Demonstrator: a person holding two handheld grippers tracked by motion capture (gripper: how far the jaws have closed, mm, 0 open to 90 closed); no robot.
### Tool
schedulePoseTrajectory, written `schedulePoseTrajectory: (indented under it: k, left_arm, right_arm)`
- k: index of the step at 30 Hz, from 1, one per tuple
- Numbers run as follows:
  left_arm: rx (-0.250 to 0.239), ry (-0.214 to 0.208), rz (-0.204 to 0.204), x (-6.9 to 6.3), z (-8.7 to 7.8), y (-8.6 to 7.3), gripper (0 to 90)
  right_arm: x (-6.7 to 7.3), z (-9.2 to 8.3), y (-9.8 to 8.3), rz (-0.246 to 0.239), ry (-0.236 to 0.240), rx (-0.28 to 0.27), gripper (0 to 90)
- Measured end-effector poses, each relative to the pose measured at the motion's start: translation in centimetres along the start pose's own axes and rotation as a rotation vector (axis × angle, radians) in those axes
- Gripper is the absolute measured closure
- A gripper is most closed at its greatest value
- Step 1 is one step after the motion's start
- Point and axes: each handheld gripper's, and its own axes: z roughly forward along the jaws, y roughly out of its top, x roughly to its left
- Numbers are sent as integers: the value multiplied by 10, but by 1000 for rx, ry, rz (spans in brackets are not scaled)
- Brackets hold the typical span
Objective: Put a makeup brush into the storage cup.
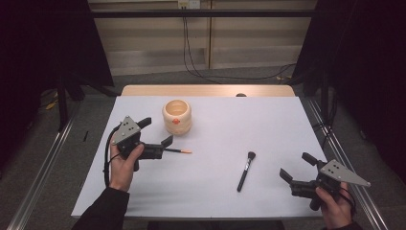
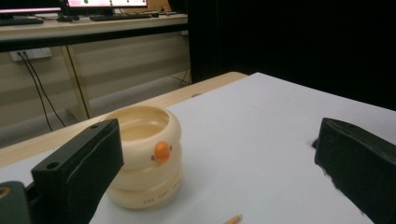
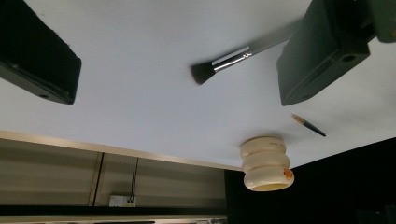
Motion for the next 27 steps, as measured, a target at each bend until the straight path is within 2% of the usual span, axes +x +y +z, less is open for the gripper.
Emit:
schedulePoseTrajectory:
  k: [1,4,9,11,14,16,18,19,20,23,24,27]
  left_arm:
    - [-1,-8,-2,2,2,2,10]
    - [-5,8,-18,5,7,3,8]
    - [1,0,3,9,15,6,10]
    - [10,-6,-4,12,17,10,9]
    - [11,16,-9,16,21,15,9]
    - [9,2,0,18,23,17,8]
    - [9,17,6,22,27,19,7]
    - [10,25,-7,24,30,22,8]
    - [3,16,-8,26,32,23,10]
    - [-7,24,17,30,36,29,8]
    - [-16,37,18,31,37,30,11]
    - [-15,37,13,37,41,29,10]
  right_arm:
    - [0,0,0,0,1,-1,0]
    - [0,0,0,3,4,0,0]
    - [0,0,0,6,0,-1,0]
    - [0,0,0,3,4,1,0]
    - [0,0,0,3,2,-1,0]
    - [0,0,0,5,6,0,0]
    - [0,0,0,3,7,-1,0]
    - [0,0,0,5,4,-1,0]
    - [0,1,0,7,-1,-1,0]
    - [0,1,0,5,1,1,0]
    - [0,0,-1,5,1,0,0]
    - [0,0,-1,9,2,2,0]
